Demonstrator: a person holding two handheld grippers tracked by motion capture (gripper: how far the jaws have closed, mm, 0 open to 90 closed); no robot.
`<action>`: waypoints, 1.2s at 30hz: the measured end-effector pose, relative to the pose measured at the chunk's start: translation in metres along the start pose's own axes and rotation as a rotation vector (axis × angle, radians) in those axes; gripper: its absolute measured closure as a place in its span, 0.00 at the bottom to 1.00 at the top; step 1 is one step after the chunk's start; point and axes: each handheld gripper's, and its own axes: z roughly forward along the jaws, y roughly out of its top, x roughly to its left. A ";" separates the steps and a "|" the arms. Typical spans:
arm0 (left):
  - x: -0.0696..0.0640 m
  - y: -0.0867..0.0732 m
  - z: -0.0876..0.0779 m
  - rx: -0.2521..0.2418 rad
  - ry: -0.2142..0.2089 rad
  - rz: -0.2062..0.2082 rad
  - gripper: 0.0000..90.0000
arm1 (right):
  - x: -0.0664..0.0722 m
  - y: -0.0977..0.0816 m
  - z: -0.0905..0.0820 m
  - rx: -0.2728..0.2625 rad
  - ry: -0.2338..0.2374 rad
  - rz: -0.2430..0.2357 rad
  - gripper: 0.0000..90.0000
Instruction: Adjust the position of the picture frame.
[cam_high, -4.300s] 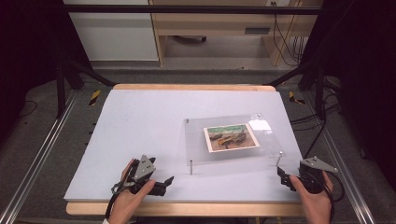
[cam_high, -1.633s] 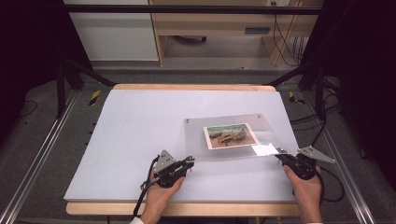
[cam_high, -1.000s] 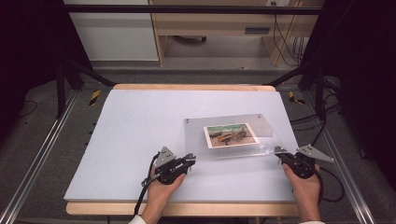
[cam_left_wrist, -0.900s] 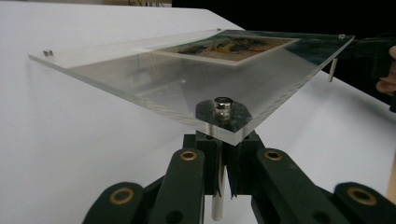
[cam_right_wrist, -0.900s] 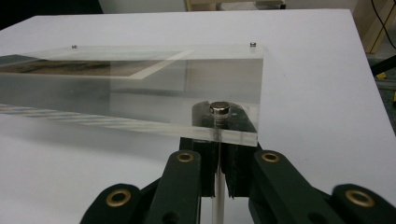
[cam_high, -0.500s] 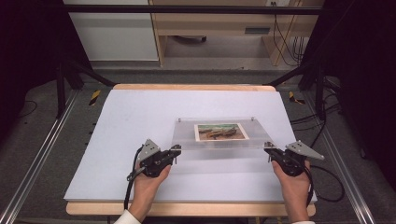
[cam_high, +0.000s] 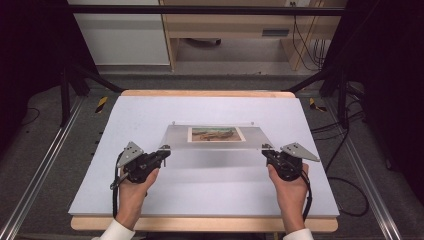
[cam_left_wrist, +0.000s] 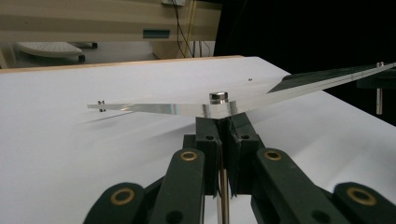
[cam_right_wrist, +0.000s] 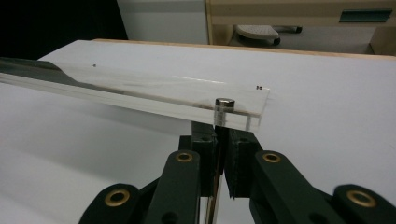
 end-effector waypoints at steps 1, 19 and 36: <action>0.000 0.000 0.000 0.000 0.000 0.000 0.93 | 0.003 0.001 0.003 0.000 0.002 0.001 0.93; 0.042 -0.003 -0.009 -0.010 0.045 -0.011 0.93 | 0.035 0.005 0.036 0.003 0.003 -0.018 0.92; 0.048 -0.016 -0.011 0.062 0.063 -0.038 0.94 | 0.045 -0.007 0.036 0.033 -0.002 -0.021 0.93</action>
